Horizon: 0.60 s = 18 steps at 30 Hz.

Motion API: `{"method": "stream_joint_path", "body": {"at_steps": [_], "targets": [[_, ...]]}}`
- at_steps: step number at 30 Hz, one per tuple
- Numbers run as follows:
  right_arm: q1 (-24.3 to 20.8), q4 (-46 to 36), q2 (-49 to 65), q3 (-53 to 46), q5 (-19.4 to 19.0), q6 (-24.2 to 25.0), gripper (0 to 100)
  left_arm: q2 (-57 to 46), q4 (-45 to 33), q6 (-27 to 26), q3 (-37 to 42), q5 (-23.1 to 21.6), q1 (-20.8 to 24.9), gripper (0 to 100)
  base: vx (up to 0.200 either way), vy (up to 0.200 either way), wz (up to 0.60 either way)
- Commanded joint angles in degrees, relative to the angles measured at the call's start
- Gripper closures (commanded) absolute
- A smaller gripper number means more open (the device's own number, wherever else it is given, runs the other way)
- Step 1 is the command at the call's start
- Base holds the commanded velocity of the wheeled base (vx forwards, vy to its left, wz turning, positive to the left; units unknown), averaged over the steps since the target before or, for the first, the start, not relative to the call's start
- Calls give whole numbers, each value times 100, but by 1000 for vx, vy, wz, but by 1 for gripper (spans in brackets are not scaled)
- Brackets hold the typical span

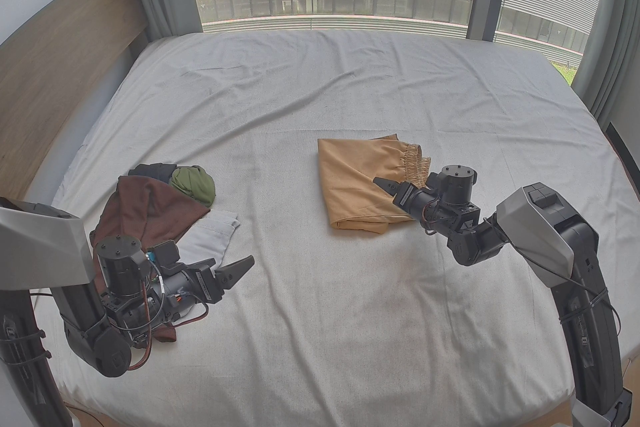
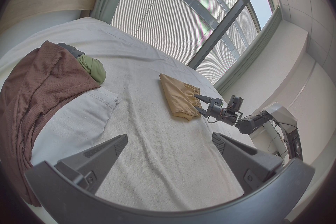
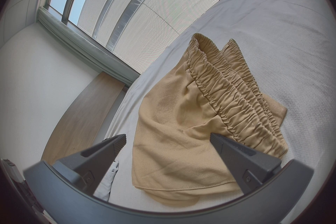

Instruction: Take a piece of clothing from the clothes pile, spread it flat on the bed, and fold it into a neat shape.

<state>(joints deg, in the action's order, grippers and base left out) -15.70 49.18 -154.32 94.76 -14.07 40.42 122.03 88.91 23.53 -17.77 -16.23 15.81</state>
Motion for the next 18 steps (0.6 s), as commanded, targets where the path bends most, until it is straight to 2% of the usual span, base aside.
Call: {"method": "stream_joint_path", "body": {"at_steps": [1, 5, 7, 9, 10, 14, 15, 16, 18], "targets": [[-47, 110, 78, -212, 27, 1, 0, -39, 4, 3, 11, 5, 1, 0, 0, 0, 0], [-258, 488, 1150, -1144, 27, 9, 0, -381, 4, 170, 11, -12, 18, 0, 0, 0, 0], [-293, 540, 1352, -1302, 27, 9, 0, -478, 4, 249, 11, -12, 27, 0, 0, 0, 0], [-451, 883, 2415, -2251, 36, -8, 0, -1164, -5, 442, 55, -30, 54, 0, 0, 0, 0], [-460, 892, 2459, -2295, 36, -8, 0, -1173, -5, 442, 64, -39, 54, 0, 0, 0, 0], [-636, 1472, 3866, -3763, 36, -61, 0, -2201, -5, 486, 354, -250, 27, 0, 0, 0, 0], [-636, 1472, 3866, -3763, 36, -61, 0, -2201, -5, 486, 354, -250, 27, 0, 0, 0, 0], [-636, 1604, 4551, -4413, 36, -184, 0, -2763, -14, 521, 608, -329, 27, 0, 0, 0, 0], [-618, 1595, 5087, -4844, 36, -351, 0, -3194, -14, 565, 855, -337, 54, 0, 0, 0, 0]]}}
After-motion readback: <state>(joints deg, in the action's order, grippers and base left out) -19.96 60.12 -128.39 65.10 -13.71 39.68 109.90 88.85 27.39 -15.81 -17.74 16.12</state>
